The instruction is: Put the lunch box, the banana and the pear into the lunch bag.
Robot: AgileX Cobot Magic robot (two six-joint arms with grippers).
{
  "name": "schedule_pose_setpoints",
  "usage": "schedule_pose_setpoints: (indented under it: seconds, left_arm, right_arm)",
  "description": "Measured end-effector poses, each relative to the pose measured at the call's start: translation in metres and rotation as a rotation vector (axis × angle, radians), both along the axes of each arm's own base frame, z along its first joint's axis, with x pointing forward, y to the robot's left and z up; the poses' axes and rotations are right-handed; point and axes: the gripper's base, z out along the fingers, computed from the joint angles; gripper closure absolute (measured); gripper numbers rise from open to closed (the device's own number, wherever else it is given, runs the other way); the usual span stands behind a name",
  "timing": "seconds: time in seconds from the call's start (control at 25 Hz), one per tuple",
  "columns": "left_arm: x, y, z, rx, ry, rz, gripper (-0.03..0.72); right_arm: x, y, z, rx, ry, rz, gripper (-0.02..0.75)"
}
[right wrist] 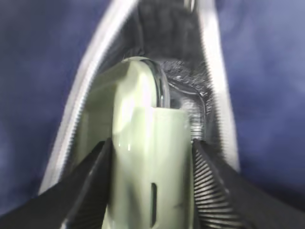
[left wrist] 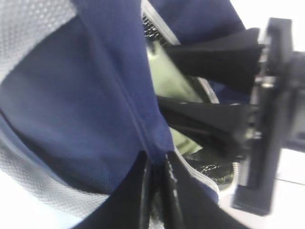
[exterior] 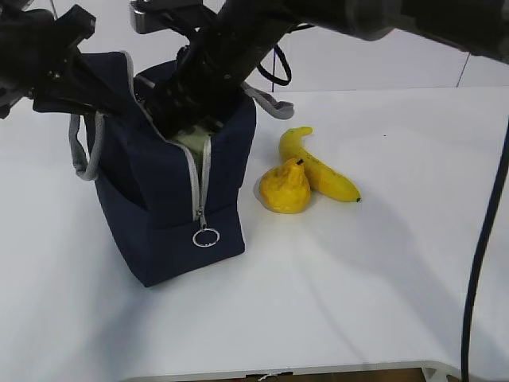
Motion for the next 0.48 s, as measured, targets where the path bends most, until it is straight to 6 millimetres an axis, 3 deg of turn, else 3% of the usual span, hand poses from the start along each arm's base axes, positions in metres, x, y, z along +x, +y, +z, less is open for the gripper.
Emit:
schedule_pose_setpoints:
  seconds: [0.48]
  left_arm:
    - [0.000,0.000,0.000,0.000,-0.001,0.002,0.688]
  right_arm:
    - [0.001,0.003,-0.013,-0.018,0.025,0.033,0.330]
